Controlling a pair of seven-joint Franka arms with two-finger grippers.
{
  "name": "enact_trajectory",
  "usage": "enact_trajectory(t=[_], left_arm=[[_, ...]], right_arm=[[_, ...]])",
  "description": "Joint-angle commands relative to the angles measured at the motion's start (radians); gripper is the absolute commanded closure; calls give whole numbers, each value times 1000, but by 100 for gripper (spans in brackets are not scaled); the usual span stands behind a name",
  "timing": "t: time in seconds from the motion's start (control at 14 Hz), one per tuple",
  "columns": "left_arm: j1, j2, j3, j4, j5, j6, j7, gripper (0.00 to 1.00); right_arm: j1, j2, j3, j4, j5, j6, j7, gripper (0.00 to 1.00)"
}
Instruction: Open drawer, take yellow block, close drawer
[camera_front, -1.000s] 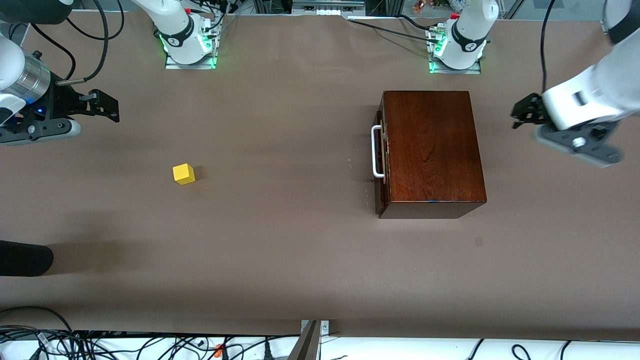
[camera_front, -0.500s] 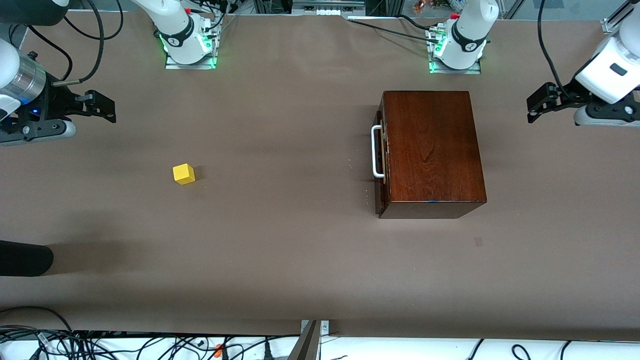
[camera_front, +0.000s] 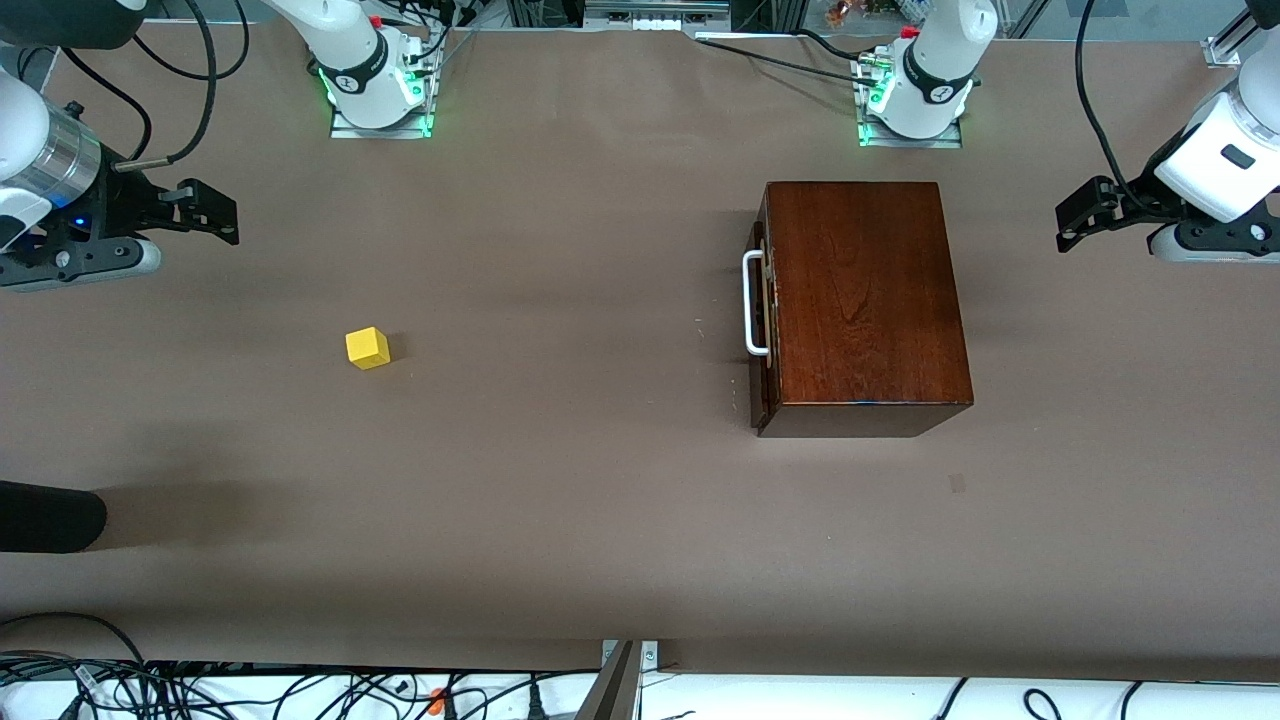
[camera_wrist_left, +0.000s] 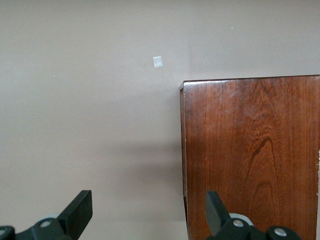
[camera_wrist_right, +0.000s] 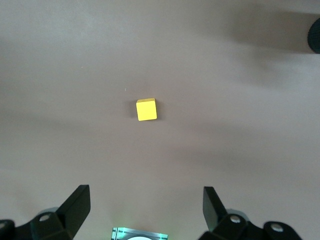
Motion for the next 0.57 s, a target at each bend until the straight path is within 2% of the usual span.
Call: enact_trajectory(t=[0.0, 0.5], left_arm=[[-7, 23, 5, 41, -17, -40, -6, 0], [-12, 26, -2, 48, -32, -49, -6, 0]], right_arm=[[-3, 14, 2, 29, 10, -11, 5, 0], [-6, 13, -3, 28, 10, -10, 4, 0]])
